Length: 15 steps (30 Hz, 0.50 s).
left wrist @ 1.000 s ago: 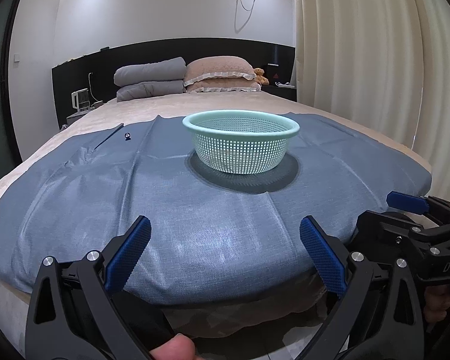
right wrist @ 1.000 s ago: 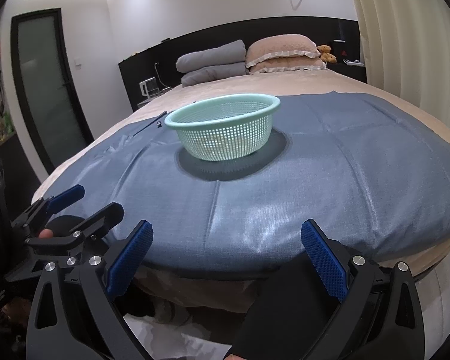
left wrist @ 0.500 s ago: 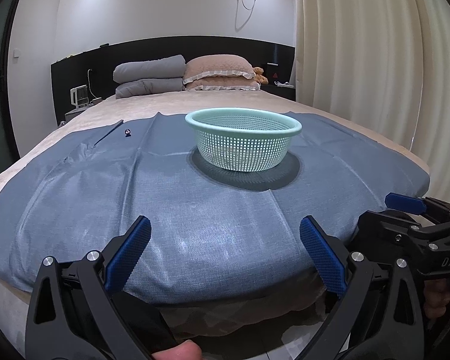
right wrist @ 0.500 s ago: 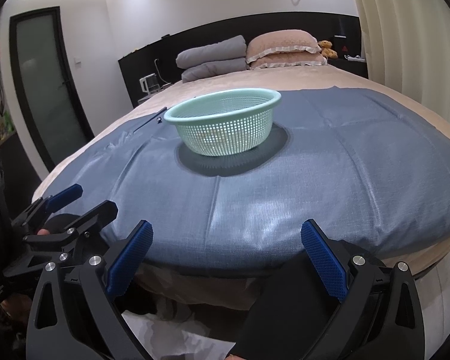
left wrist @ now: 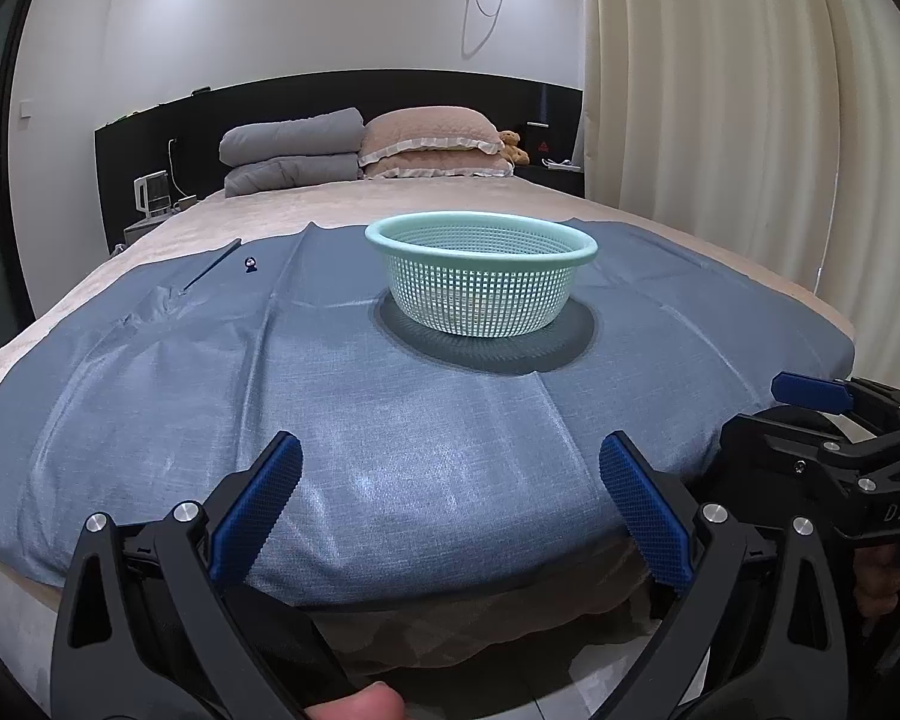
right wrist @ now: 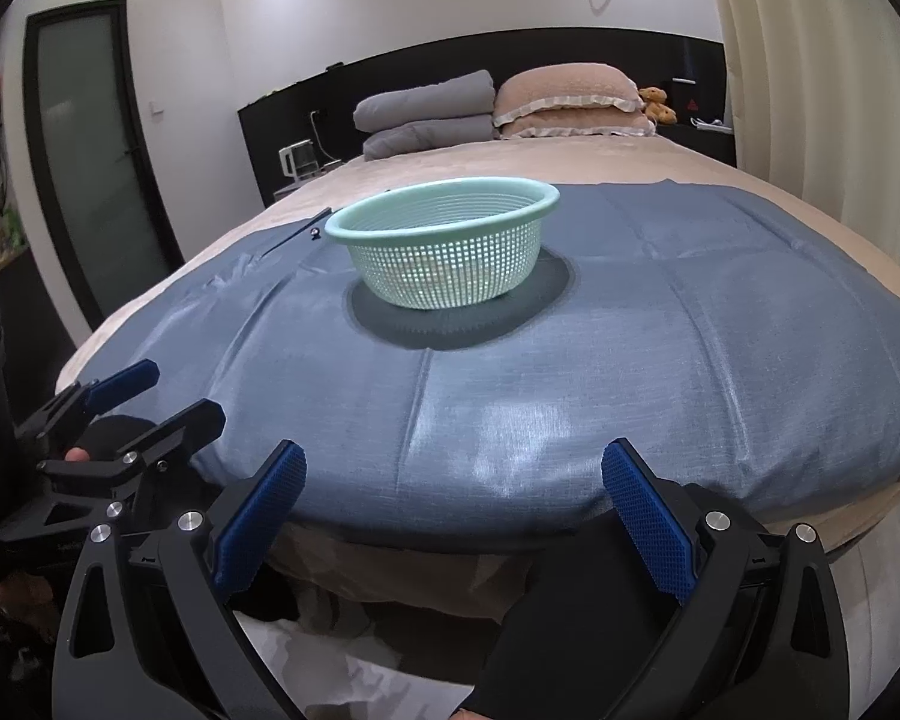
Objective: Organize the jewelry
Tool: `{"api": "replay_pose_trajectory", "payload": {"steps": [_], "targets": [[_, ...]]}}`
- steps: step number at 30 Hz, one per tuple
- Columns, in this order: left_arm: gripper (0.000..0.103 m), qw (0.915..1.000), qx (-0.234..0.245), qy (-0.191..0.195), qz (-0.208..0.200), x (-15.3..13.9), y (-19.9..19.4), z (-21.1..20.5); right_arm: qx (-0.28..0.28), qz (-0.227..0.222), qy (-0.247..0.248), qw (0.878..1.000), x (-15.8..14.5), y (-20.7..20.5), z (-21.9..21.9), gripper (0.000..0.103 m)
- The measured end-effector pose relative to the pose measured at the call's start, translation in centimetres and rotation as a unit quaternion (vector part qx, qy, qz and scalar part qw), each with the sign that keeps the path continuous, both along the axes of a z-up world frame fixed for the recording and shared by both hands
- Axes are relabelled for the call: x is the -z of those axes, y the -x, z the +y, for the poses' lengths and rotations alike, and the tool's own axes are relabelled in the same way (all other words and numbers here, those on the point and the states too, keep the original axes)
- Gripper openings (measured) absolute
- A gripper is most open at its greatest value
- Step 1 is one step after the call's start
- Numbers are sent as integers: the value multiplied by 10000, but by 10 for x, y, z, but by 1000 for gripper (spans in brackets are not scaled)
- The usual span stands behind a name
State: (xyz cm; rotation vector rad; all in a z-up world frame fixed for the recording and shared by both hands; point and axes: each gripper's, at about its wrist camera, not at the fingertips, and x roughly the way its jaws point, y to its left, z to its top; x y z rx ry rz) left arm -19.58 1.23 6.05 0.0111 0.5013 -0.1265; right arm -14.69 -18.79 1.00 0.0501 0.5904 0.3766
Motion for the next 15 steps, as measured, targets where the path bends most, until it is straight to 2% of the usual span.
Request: {"api": "replay_pose_trajectory", "payload": {"steps": [15], "targets": [[97, 9998, 180, -78, -54, 0, 5, -4, -47, -82, 18, 10000, -2, 5, -10, 95]]}}
